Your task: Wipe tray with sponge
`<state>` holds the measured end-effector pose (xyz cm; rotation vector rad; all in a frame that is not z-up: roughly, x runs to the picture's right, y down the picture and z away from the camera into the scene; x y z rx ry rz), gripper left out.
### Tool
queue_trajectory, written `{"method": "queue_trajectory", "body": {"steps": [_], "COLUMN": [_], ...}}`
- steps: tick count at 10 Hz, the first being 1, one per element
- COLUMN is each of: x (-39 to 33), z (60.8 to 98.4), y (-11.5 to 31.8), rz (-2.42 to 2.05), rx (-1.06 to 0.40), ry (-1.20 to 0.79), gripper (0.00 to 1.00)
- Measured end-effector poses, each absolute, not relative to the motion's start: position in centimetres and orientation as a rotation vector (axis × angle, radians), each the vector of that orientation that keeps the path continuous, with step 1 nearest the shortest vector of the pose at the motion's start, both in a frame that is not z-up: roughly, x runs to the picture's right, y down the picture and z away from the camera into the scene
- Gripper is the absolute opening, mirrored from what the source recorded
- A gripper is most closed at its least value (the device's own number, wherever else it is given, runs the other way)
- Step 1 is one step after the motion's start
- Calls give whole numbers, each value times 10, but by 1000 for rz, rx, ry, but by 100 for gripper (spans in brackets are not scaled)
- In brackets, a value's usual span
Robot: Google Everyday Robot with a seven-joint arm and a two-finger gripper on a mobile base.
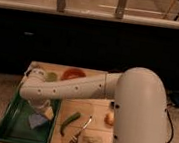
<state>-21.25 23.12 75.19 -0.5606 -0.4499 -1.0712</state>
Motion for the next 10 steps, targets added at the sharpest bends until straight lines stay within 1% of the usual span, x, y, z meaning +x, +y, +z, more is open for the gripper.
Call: {"method": "queue_trajectory", "body": {"steps": [10], "x": [-234], "z": [762], "y": [231], "rz": [-1154], "rx": [-558], "ry": [-491], "gripper": [4]}}
